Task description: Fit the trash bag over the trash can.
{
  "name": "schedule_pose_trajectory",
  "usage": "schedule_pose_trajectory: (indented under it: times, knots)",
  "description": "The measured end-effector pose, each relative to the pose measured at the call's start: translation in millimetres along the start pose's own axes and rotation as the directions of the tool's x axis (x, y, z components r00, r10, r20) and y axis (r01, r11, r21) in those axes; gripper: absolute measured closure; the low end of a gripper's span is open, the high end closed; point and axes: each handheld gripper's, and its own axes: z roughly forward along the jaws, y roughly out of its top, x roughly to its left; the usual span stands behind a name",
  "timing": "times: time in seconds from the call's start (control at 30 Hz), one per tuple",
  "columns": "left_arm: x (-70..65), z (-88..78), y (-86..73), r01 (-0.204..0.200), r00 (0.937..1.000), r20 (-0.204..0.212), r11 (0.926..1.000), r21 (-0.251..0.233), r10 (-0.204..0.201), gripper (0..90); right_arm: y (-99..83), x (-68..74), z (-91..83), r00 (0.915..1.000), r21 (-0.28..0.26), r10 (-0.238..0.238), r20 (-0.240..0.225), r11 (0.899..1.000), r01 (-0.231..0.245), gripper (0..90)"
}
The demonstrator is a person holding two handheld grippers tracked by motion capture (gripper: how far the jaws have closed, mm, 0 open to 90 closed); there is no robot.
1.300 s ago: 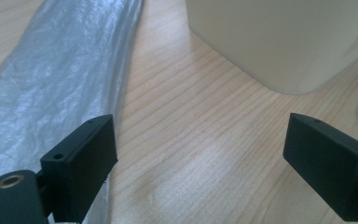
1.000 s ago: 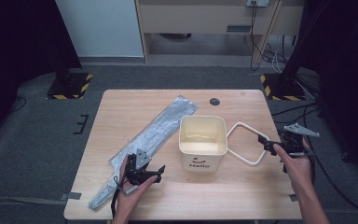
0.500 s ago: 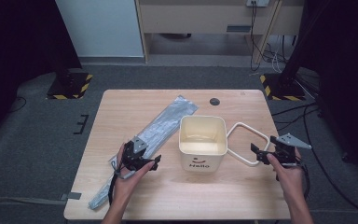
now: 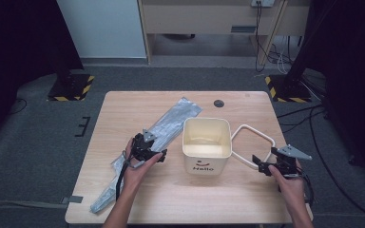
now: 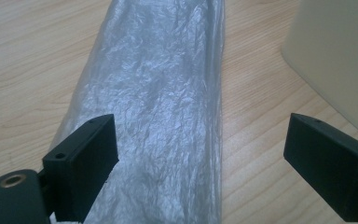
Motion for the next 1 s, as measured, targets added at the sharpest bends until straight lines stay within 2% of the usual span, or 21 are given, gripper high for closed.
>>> schedule_pose_trajectory:
  times: [0.13, 0.17, 0.23, 0.43, 0.47, 0.6, 0.73, 0.87, 0.93, 1.0]
  knots:
    - [-1.1, 12.0, -1.3, 0.015, 0.9999, -0.002, 0.9998, 0.012, -0.015, 7.9, -0.8, 1.5, -2.3, 1.0000, -0.001, 0.000, 0.007, 1.000, 0.000, 6.4]
    - [-0.9, 15.0, -2.0, 0.027, 0.9996, -0.002, 0.9995, 0.017, -0.027, 7.8, -1.7, 0.7, -2.8, 0.9998, 0.003, -0.013, 0.014, 1.000, 0.013, 6.7]
    - [0.4, 19.4, -3.5, 0.054, 0.9985, 0.002, 0.9983, 0.021, -0.055, 7.7, -3.2, 0.3, -3.3, 0.9999, 0.004, 0.003, 0.016, 1.000, -0.003, 6.9]
    - [3.3, 29.2, -7.0, 0.087, 0.9962, -0.003, 0.9949, 0.052, -0.087, 10.0, -4.2, -2.8, -4.9, 0.9996, -0.005, 0.013, 0.025, 1.000, -0.013, 7.2]
    - [3.6, 29.9, -7.5, 0.086, 0.9963, -0.006, 0.9947, 0.056, -0.086, 10.4, -4.2, -2.8, -5.7, 0.9995, -0.008, 0.025, 0.018, 1.000, -0.025, 7.2]
    - [4.2, 29.2, -10.3, 0.087, 0.9961, -0.016, 0.9955, 0.037, -0.087, 13.8, -5.3, -4.5, -7.5, 0.9996, -0.004, 0.018, 0.021, 1.000, -0.018, 7.4]
    - [7.1, 25.8, -15.3, 0.100, 0.9942, -0.039, 0.9950, -0.003, -0.100, 24.1, -5.1, -4.7, -7.7, 0.9995, -0.013, 0.023, 0.024, 1.000, -0.022, 7.6]
    - [12.1, 22.0, -19.3, 0.111, 0.9921, -0.057, 0.9935, -0.026, -0.112, 40.8, -5.0, -4.6, -7.6, 0.9995, -0.015, 0.019, 0.024, 1.000, -0.019, 7.8]
    - [12.7, 21.4, -20.3, 0.112, 0.9919, -0.058, 0.9933, -0.031, -0.113, 43.9, -4.9, -5.1, -8.1, 0.9997, -0.016, 0.003, 0.025, 1.000, -0.003, 7.9]
    - [13.1, 20.8, -20.3, 0.113, 0.9913, -0.065, 0.9932, -0.030, -0.115, 46.3, -4.5, -4.3, -8.3, 0.9995, -0.019, 0.020, 0.024, 1.000, -0.019, 8.1]
